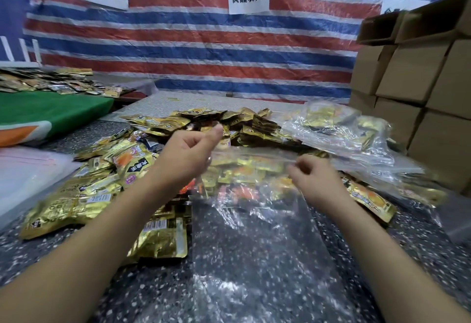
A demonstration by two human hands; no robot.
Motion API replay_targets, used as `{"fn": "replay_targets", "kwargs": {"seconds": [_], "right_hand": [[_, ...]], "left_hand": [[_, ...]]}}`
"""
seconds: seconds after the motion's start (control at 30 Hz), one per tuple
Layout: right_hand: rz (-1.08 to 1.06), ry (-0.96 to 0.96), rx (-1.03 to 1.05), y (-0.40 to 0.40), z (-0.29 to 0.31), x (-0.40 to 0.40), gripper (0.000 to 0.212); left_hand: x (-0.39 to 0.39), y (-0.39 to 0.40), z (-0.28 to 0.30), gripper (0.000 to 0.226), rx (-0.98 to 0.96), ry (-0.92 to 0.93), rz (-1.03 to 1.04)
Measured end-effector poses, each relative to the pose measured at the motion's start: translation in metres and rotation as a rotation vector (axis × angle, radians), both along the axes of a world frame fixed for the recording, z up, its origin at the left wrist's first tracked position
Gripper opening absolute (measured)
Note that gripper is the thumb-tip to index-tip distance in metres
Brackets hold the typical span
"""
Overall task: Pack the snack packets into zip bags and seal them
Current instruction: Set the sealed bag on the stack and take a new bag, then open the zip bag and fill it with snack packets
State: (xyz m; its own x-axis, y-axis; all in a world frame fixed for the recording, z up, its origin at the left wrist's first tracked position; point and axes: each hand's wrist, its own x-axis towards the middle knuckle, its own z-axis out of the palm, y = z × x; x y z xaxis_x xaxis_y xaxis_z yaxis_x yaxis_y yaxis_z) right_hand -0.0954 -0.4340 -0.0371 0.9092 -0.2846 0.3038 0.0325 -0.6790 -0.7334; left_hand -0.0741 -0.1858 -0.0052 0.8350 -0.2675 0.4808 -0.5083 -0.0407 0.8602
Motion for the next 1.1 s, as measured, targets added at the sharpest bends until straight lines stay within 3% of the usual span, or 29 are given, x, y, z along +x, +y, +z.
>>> {"fn": "replay_targets", "kwargs": {"seconds": [0.03, 0.1, 0.23, 0.33, 0.43, 0.57, 0.6, 0.67, 0.8, 0.97, 1.1], "right_hand": [[0.044, 0.078, -0.041, 0.007, -0.003, -0.001, 0.007], [0.077, 0.182, -0.123, 0.015, -0.009, -0.002, 0.02], [0.045, 0.223, -0.29, 0.024, -0.01, -0.005, 0.028], [0.117, 0.256, -0.216, 0.032, -0.014, -0.007, 0.044], [0.124, 0.248, -0.117, 0.041, -0.019, -0.006, 0.04], [0.097, 0.146, 0.281, 0.046, -0.014, -0.008, 0.032], [0.072, 0.104, 0.283, 0.044, -0.01, -0.009, 0.033], [0.006, 0.041, 0.172, 0.038, -0.005, -0.011, 0.035], [0.038, -0.183, 0.245, 0.022, 0.005, -0.012, 0.033], [0.029, -0.591, -0.092, 0.018, 0.011, -0.016, 0.025], [0.124, -0.515, -0.18, 0.023, 0.007, -0.013, 0.032]], "left_hand": [[0.0, 0.0, -0.002, 0.055, 0.036, -0.014, -0.026], [0.0, -0.002, -0.005, 0.06, 0.119, -0.069, -0.038], [0.004, -0.001, -0.012, 0.068, 0.192, -0.155, 0.024], [0.007, 0.0, -0.013, 0.067, 0.187, -0.182, 0.061], [0.009, 0.001, -0.014, 0.066, 0.201, -0.21, 0.081], [0.011, 0.001, -0.014, 0.064, 0.192, -0.213, 0.08], [0.011, 0.001, -0.014, 0.064, 0.182, -0.213, 0.082], [0.012, 0.002, -0.013, 0.062, 0.179, -0.21, 0.093], [0.013, 0.004, -0.013, 0.061, 0.15, -0.176, 0.077], [0.013, 0.003, -0.013, 0.057, 0.15, -0.184, 0.067], [0.013, 0.002, -0.015, 0.057, 0.171, -0.191, 0.067]]}}
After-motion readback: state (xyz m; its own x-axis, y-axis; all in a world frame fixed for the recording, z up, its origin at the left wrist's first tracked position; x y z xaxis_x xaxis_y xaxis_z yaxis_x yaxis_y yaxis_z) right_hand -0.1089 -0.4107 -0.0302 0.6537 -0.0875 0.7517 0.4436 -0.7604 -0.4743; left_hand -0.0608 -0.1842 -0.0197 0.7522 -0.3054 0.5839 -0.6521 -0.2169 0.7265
